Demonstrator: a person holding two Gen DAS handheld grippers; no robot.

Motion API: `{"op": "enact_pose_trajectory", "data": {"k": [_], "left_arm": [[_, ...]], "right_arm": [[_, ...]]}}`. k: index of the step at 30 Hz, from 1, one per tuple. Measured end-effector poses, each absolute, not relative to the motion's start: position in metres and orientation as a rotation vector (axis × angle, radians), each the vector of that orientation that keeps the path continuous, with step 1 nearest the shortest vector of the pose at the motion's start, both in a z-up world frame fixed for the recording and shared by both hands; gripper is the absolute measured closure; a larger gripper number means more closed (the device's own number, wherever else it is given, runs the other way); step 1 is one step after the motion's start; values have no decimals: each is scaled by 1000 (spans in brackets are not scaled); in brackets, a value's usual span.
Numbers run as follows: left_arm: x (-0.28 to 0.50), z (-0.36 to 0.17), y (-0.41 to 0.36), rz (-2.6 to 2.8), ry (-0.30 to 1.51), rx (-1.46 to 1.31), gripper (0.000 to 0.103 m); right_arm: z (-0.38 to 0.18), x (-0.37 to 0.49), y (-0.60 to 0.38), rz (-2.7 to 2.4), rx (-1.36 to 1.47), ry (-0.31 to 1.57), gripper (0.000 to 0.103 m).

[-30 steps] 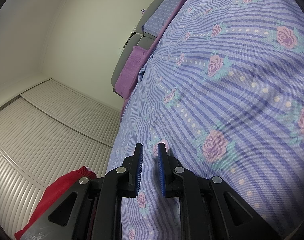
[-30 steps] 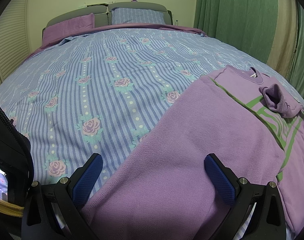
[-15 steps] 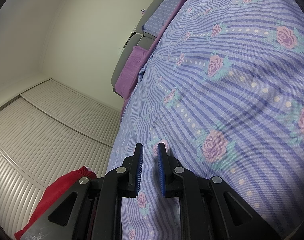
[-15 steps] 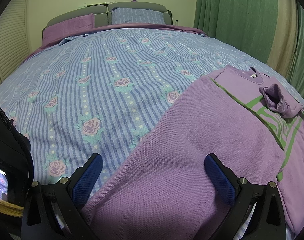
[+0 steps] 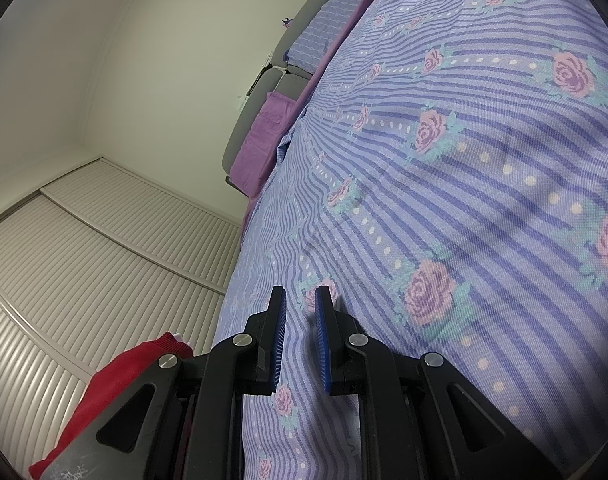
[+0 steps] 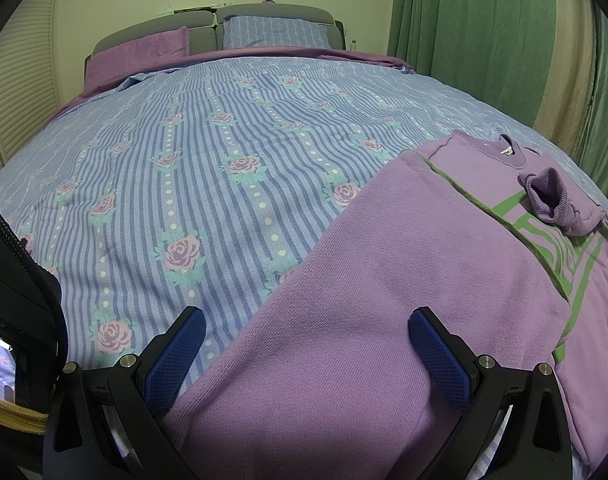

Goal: Fold small clothes

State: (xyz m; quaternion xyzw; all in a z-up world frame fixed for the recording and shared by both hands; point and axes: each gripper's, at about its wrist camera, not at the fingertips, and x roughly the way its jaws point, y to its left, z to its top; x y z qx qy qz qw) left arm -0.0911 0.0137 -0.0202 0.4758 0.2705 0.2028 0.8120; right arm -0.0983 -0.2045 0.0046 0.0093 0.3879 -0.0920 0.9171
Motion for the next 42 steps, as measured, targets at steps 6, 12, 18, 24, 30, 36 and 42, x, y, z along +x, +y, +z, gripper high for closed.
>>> {"op": "enact_pose_trajectory", "data": {"k": [6, 12, 18, 24, 30, 36, 42], "left_arm": [[-91, -20, 14, 433, 576, 1013, 87], [-82, -22, 13, 423, 585, 1015, 87], [-71, -15, 21, 372, 666, 984, 87], [-52, 11, 36, 191, 868, 901, 87], [-38, 63, 65, 93, 1077, 528, 88], [-60, 116, 73, 185, 963, 423, 88], [-90, 140, 62, 168, 851, 468, 88]], "right_arm": [[5, -98, -205, -189, 19, 798, 0], [5, -99, -204, -190, 18, 797, 0], [5, -99, -204, -188, 20, 797, 0], [5, -99, -205, -187, 23, 797, 0], [5, -99, -205, -188, 22, 798, 0], [4, -96, -206, -186, 34, 805, 0], [11, -82, -206, -141, 0, 947, 0]]}}
